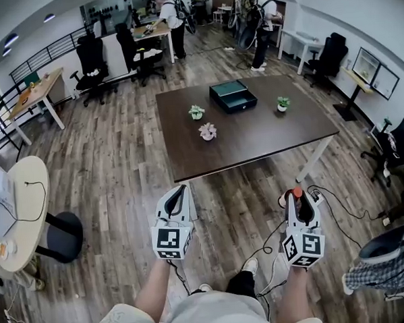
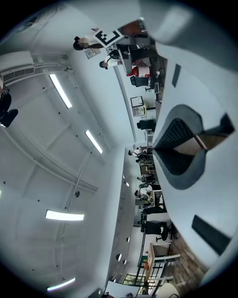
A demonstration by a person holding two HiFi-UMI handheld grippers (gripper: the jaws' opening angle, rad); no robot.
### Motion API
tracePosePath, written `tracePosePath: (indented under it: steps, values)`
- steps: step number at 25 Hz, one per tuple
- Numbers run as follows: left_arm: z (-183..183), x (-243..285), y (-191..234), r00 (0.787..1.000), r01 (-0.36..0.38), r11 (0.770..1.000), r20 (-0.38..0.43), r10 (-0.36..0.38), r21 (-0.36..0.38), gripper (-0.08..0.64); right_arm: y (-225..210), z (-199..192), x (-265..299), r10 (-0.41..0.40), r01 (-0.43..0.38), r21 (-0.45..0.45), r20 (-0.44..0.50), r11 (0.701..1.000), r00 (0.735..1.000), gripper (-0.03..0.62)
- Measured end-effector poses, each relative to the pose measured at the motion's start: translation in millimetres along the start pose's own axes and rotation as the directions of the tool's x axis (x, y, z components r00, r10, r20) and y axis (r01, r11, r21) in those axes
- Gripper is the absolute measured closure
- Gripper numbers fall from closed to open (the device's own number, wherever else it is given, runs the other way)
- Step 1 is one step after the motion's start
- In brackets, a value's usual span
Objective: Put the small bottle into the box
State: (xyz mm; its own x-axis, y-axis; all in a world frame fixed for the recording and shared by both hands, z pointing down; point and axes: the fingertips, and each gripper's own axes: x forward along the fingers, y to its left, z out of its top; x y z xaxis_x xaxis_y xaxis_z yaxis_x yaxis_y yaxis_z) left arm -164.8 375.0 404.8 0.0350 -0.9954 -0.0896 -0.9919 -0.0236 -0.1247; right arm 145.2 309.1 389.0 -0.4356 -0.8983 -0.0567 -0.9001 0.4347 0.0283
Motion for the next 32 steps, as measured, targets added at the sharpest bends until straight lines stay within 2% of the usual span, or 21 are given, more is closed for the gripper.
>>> tracePosePath:
  steps: [11,18,25,32]
  values:
    - [-15.9,30.7,-46.9,0.996,0.077,0.997,-0.037,-0.077,-0.019,0.558,-45.1,-14.1,-13.3,-0.066,0.066,0.011,-0.029,0.998,0.997,0.459]
    - [-30.0,72.5,-91.1,0.99,0.12,0.992,-0.072,-0.122,-0.023,0.558,-94.1,-35.7,-6.8,-0.096,0.098,0.017,-0.067,0.995,0.993,0.459]
    - [-40.5,141.2,-154.8,0.977,0.18,0.984,-0.111,-0.181,-0.014,0.558,-166.9,-53.5,10.2,-0.133,0.136,0.017,-0.091,0.991,0.987,0.459]
    - [-30.8,225.3,-236.2,0.963,0.253,0.968,-0.102,-0.251,0.002,0.558,-265.0,-60.9,31.4,-0.193,0.197,0.044,-0.085,0.979,0.977,0.46]
